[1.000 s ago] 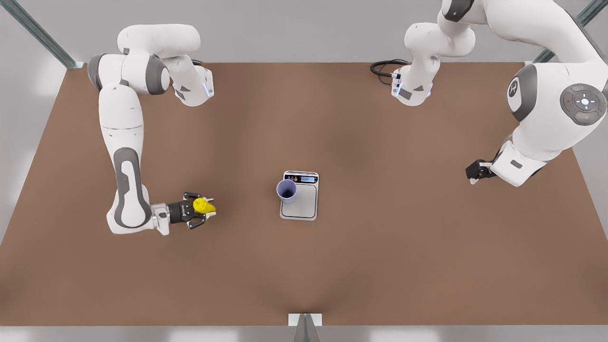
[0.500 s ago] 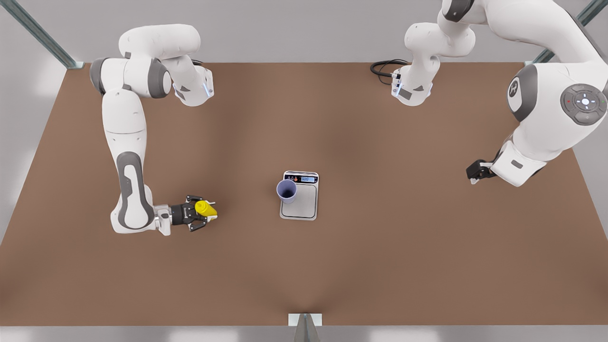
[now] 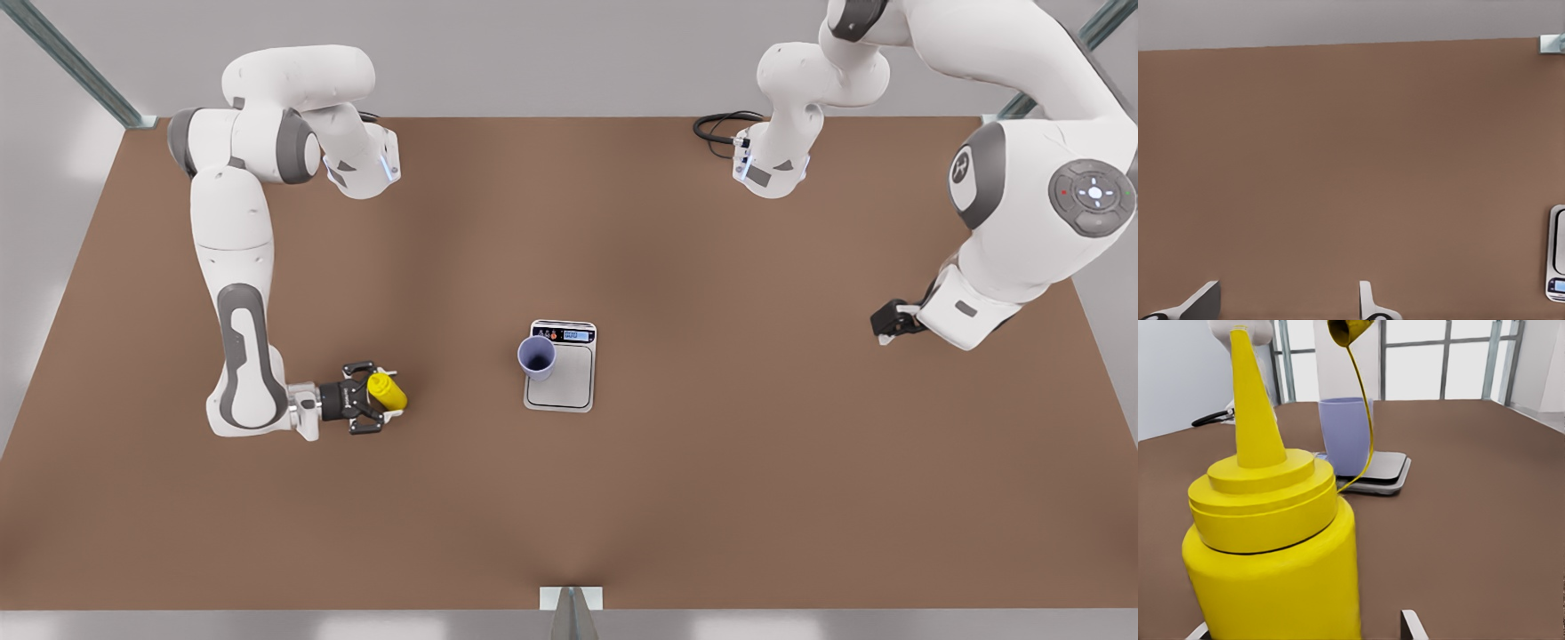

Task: Move cup to the weight, pick up sauce bottle, pour sauce

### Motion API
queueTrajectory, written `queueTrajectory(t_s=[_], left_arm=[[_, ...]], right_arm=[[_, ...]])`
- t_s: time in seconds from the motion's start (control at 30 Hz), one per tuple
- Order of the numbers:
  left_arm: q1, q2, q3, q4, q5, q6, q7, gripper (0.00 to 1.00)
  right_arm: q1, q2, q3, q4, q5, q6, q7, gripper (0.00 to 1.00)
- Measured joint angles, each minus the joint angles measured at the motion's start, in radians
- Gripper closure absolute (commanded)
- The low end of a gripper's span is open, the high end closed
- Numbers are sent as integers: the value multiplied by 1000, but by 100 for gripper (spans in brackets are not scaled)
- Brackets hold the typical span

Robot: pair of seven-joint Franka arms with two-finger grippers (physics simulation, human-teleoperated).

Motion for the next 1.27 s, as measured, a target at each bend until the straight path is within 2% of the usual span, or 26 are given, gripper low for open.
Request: queueTrajectory(t_s=[0.6,0.7,0.77,0.83,0.87,0.9,1.0,1.1,1.17,1.27], left_arm=[[1,5,6,0,4,0,14,0],[2,12,7,0,7,5,17,0],[8,17,9,0,8,-1,15,0],[9,13,10,0,6,-28,16,0],[8,14,11,0,6,-31,16,0],[8,16,11,0,5,-31,16,0],[9,16,11,0,3,-79,10,0],[14,14,23,0,1,-96,11,0],[12,14,25,1,1,-107,16,0],[13,16,25,2,1,-103,15,0]], right_arm=[[-43,-2,-2,1,-22,-18,-2,0],[-88,-3,-2,4,-93,-25,-3,0],[-141,-10,-5,37,-221,-43,5,0],[-126,-64,-86,149,-360,-96,318,0],[-94,-102,-105,215,-445,-96,582,0],[-68,-143,-105,252,-521,-95,875,0],[10,-207,-116,358,-665,-68,1499,0],[31,-503,-42,186,-1020,23,2120,0],[9,-685,22,87,-1093,13,2432,0],[-6,-787,31,38,-1094,11,2448,0]])
